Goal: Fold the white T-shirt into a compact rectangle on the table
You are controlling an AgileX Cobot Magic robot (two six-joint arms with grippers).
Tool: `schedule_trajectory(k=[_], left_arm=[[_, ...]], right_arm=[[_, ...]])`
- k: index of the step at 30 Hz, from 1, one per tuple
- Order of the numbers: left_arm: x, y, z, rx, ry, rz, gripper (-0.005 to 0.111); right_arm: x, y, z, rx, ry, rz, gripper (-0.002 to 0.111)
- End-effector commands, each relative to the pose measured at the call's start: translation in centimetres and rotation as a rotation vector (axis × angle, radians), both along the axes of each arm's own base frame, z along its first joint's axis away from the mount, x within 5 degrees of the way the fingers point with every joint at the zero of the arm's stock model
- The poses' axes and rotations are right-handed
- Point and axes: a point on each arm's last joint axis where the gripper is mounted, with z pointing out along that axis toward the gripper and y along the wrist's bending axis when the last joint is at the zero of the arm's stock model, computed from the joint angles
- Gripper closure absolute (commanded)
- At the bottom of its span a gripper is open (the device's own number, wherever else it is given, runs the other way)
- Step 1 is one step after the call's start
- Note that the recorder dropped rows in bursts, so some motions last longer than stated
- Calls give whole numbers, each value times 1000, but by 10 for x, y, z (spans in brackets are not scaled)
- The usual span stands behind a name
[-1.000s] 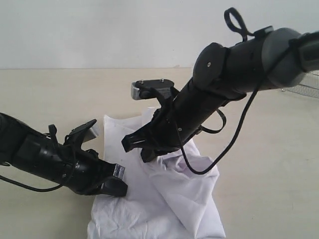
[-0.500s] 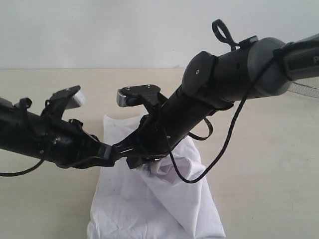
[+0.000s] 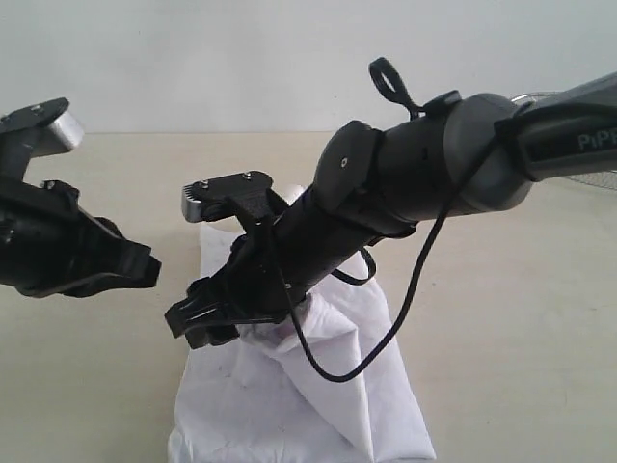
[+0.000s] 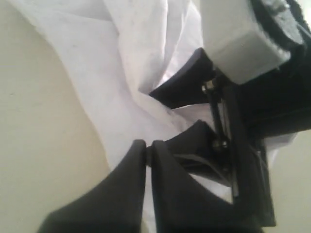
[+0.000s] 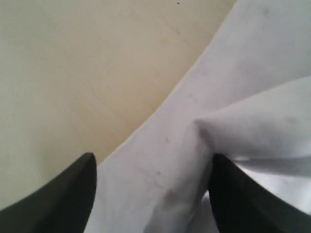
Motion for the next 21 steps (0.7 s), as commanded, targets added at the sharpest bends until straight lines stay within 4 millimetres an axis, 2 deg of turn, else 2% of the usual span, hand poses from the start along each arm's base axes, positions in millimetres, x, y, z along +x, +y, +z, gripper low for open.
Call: schedule_trajectory(k=[1,5,9,14,18,20,21], left_arm=[[-8,21,10,150,-38,137,102],[-15,39,16,261,-35,276,102],[-25,54,24,342,-44,379,102],[-33,59,35,323,-91,405,102],[-35,59,38,314,-102,407,102],[-34,58,36,309,-96,407,102],[-33,57,35,295,-96,403,102]], right_arm=[[1,3,3,19,-25,-17,50],[1,8,8,48,-18,-26,50],[-2,26,26,93,-30,29,50],[0,39,44,131,-75,63,50],[5,34,60,139,-91,88,50],[9,25,67,112,-123,94,52],[12,17,70,83,-135,92,56]])
